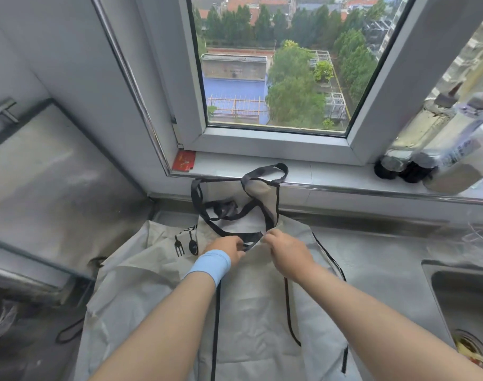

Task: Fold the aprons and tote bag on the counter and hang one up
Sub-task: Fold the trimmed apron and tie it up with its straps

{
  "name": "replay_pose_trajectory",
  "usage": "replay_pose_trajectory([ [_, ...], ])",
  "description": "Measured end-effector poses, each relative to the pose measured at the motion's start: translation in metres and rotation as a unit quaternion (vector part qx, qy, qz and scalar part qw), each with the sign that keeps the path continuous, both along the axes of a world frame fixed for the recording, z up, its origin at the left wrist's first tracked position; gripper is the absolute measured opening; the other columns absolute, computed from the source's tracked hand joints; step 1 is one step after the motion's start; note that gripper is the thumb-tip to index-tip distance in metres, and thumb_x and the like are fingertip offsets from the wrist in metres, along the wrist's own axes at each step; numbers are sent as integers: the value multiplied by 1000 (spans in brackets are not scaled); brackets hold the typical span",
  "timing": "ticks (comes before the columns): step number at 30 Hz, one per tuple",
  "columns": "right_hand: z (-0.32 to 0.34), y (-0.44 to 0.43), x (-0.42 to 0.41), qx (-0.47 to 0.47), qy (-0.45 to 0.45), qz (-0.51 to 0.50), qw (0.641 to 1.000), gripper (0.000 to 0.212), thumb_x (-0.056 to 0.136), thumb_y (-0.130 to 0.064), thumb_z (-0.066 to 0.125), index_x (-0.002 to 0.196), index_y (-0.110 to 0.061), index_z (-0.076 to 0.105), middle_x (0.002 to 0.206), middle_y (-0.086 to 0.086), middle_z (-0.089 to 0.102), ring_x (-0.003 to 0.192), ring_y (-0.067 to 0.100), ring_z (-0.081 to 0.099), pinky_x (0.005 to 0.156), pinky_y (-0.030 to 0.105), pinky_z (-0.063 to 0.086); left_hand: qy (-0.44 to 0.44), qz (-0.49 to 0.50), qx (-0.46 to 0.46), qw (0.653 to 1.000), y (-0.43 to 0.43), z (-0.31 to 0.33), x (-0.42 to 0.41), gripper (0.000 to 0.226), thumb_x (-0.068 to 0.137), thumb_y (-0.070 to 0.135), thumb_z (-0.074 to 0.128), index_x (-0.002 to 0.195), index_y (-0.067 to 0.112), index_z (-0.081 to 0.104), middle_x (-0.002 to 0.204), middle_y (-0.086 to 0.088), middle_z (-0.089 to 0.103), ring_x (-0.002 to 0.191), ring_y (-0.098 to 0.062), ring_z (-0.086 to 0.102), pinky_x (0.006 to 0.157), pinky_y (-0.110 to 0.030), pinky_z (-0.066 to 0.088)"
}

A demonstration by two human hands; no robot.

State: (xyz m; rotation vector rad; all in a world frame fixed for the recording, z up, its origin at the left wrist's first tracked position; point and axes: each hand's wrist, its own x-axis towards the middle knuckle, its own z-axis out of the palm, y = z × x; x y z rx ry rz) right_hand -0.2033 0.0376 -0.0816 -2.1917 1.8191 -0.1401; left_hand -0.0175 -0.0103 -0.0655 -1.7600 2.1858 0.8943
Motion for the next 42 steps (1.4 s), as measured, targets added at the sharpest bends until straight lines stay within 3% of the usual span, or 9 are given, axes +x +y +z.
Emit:
replay_pose_trajectory([
  [8, 17, -69, -2, 137, 172, 86, 972, 40, 86, -15, 57, 124, -29, 62, 114, 2, 55, 109, 27, 60, 73, 30, 42, 62, -50, 49, 996, -25, -6, 17, 28, 78, 16, 58, 97, 34, 67, 89, 12, 62, 90, -15, 62, 77, -19, 46],
  [14, 23, -62, -5, 11, 53, 49, 997, 11, 81, -17, 61, 88, -24, 66, 91, -3, 55, 84, 27, 62, 60, 29, 31, 116, -44, 96, 988, -34, 1, -9, 17, 78, 42, 67, 88, 29, 61, 84, 8, 60, 75, -12, 55, 69, -26, 45],
  [18, 13, -39, -15, -45, -42, -40, 997, 14, 79, -16, 59, 90, -21, 52, 90, -3, 58, 78, 28, 59, 59, 31, 30, 91, -66, 79, 990, -37, 3, -36, 14, 76, 25, 65, 72, 28, 52, 74, 6, 54, 72, -20, 53, 66, -28, 45],
  [20, 10, -29, -18, -20, -69, -157, 985, 20, 83, -21, 58, 100, -20, 49, 99, -4, 57, 87, 26, 59, 66, 34, 38, 64, -58, 87, 992, -40, 5, -44, 4, 78, 28, 61, 78, 24, 60, 79, 2, 58, 72, -21, 53, 66, -27, 44],
  [23, -2, -19, -19, 125, -110, -295, 941, 40, 87, -36, 58, 123, -20, 49, 117, -2, 61, 108, 23, 58, 89, 33, 45, 75, 9, 62, 995, -49, 12, -55, 32, 84, 49, 55, 73, 20, 61, 77, -4, 61, 70, -24, 56, 63, -26, 42],
  [26, -19, -11, -18, 207, -230, -356, 882, 56, 83, -40, 64, 133, -20, 50, 120, 2, 65, 106, 24, 64, 89, 31, 50, 81, 66, 25, 994, -60, 13, -75, 33, 84, 47, 55, 68, 18, 61, 85, -6, 65, 76, -27, 59, 65, -26, 43],
  [32, -21, -8, -19, 164, -354, -333, 858, 8, 78, -19, 64, 80, -23, 70, 68, -8, 66, 66, 9, 62, 63, 23, 49, 21, 102, -31, 994, -65, 12, -102, 26, 84, 42, 55, 88, 23, 71, 94, -1, 70, 82, -27, 60, 69, -28, 47],
  [38, -22, -2, -32, 158, -333, -303, 879, 13, 80, -18, 66, 68, -15, 64, 66, -7, 65, 65, 10, 60, 65, 27, 47, 108, 183, -77, 974, -77, 35, -97, 30, 93, 35, 45, 90, 19, 70, 99, -5, 69, 96, -32, 62, 83, -33, 49],
  [42, -15, -6, -33, 150, -313, -326, 880, 12, 81, -21, 63, 82, -11, 69, 83, 0, 73, 83, 17, 68, 76, 32, 53, 245, 209, -40, 946, -84, 59, -97, 24, 91, 25, 54, 75, 13, 69, 72, -4, 69, 74, -22, 72, 70, -26, 54],
])
